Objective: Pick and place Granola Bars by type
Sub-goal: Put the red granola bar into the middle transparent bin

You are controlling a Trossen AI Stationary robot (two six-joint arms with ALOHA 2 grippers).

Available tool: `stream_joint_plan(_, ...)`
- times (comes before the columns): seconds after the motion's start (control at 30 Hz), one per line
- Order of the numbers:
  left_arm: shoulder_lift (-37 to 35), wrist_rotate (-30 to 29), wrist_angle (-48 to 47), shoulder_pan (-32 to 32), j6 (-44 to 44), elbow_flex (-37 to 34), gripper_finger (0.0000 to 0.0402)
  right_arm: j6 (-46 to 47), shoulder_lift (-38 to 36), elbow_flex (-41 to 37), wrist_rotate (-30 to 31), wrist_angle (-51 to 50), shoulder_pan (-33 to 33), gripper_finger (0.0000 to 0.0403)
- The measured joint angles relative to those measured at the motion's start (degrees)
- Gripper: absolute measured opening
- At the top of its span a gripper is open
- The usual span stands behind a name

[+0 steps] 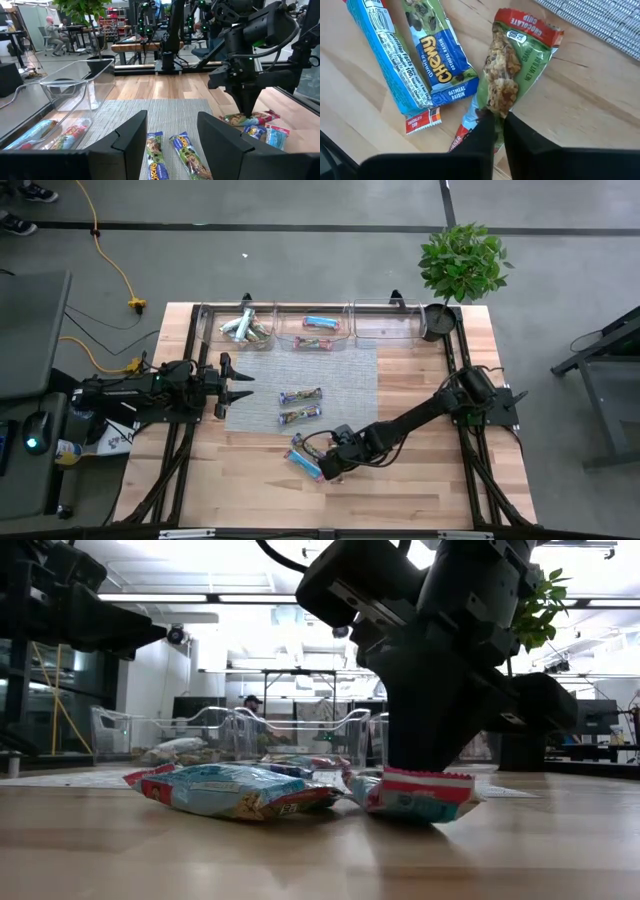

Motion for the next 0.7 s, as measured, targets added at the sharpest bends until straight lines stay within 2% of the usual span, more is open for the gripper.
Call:
stream_joint_plan(0.1,0.0,0.0,0.0,0.0,0.0,0.0,0.0172,-0.3,0.0,0.0,0.0,0.3,0.0,0.0003)
stream_joint_plan(0.4,0.0,0.0,0.0,0.0,0.0,0.0,0.0172,-1.8,0.0,0.0,-0.3,5.7,-1.2,0.0002)
stream_joint_plan(0.7,0.0,0.0,0.0,0.0,0.0,0.0,0.0172,-12.8,-3.8,0.0,2.3,6.2,-8.1,0.0000)
